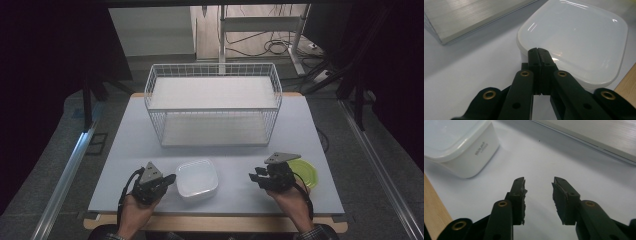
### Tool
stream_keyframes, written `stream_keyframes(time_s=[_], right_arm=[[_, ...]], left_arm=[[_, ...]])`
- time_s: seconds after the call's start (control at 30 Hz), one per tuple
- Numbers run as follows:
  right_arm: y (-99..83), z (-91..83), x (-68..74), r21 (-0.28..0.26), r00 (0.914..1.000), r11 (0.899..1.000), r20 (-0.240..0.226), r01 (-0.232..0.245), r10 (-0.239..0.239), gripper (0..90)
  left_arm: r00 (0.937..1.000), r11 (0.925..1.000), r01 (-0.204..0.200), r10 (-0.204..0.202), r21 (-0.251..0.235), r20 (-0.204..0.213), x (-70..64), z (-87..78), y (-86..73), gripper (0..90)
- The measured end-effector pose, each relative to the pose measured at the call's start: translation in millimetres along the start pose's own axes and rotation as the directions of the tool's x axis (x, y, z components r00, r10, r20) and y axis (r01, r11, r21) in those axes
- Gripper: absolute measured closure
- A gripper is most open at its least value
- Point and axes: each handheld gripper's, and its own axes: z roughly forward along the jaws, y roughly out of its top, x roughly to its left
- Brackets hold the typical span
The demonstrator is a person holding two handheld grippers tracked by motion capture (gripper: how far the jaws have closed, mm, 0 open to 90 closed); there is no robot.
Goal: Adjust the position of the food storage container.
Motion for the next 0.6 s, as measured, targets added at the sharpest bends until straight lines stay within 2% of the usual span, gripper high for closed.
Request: stream_keyframes(time_s=[0.1,0.3,0.43,0.47,0.6], right_arm=[[0.4,0.6,1.8,0.002,0.9999,1.0,-0.013,-0.006,0.006,65.8],[2.2,7.7,11.7,0.024,0.9989,0.999,-0.042,0.021,-0.02,70.1],[3.2,10.9,13.6,0.028,0.9981,0.999,-0.058,0.021,-0.02,73.2],[4.8,13.9,15.8,0.033,0.9968,0.999,-0.075,0.03,-0.027,74.2],[7.8,18.4,19.9,0.038,0.9946,0.998,-0.088,0.058,-0.055,75.9]], left_arm=[[0.9999,1.0,-0.007,0.007,0.0,0.008,-2.3,5.0,4.1,89.7],[0.9991,0.9996,-0.027,0.027,0.003,0.032,-6.5,15.4,13.4,89.6],[0.9983,0.9993,-0.037,0.037,0.007,0.044,-7.7,22.2,19.6,89.6],[0.9983,0.9992,-0.04,0.039,0.005,0.044,-8.3,24.4,21.4,89.6],[0.9971,0.9984,-0.056,0.056,0.007,0.052,-11.3,31.6,27.8,89.6]])
